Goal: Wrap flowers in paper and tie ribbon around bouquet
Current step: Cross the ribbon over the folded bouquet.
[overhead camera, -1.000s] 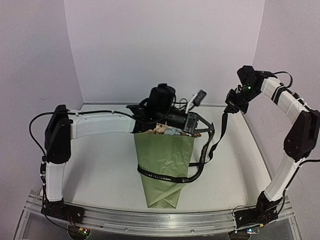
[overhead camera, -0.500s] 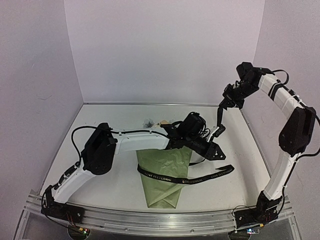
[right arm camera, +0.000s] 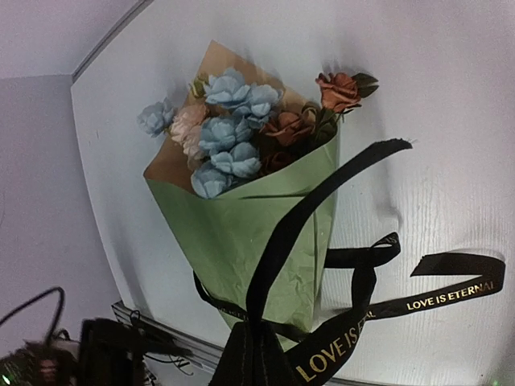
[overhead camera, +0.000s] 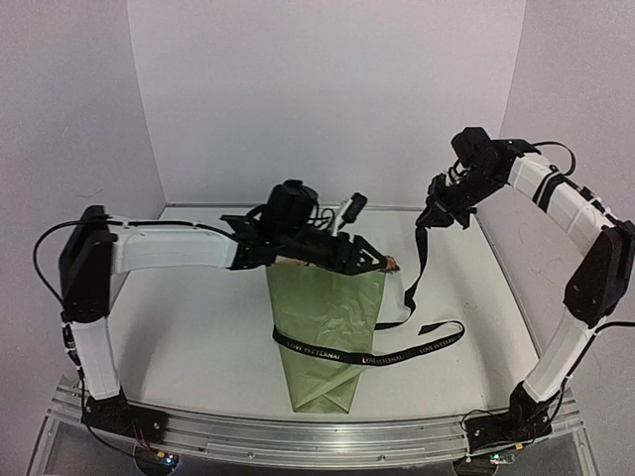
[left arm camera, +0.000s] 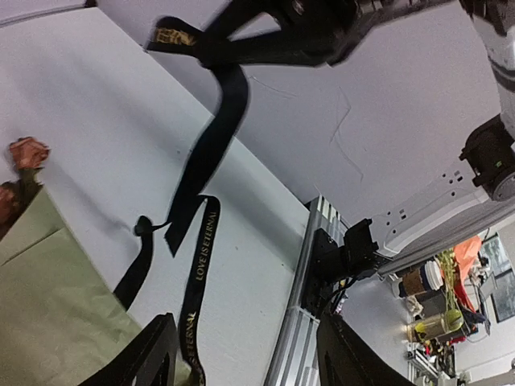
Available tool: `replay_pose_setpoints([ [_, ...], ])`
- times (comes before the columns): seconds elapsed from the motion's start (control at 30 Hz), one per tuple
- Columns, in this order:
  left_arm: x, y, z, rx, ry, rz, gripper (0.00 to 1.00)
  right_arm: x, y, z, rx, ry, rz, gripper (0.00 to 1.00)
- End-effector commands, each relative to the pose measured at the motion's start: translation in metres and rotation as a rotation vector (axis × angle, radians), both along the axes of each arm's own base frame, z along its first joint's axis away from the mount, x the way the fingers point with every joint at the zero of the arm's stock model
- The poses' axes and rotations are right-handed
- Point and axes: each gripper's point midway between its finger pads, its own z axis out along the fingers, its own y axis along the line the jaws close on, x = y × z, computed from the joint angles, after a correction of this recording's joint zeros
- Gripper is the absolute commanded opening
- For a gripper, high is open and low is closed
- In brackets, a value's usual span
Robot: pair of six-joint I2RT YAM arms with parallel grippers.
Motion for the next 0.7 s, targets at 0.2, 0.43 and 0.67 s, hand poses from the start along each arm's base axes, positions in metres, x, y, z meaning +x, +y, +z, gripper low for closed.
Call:
replay_pose_setpoints([
  [0.2,-0.018,0.125,-0.085,0.380,-0.022,0.141,0.54,-0.078,0.069,0.045,0.130,-0.208,0.368,0.00],
  [0.43,-0.044,0.139,-0.136,0.631,-0.060,0.035,0.53,-0.125,0.083,0.025,0.135,-0.204,0.517,0.00],
  [0.67,-0.049,0.133,-0.160,0.761,-0.124,-0.032,0.60,-0.140,0.087,0.011,0.158,-0.215,0.545,0.00],
])
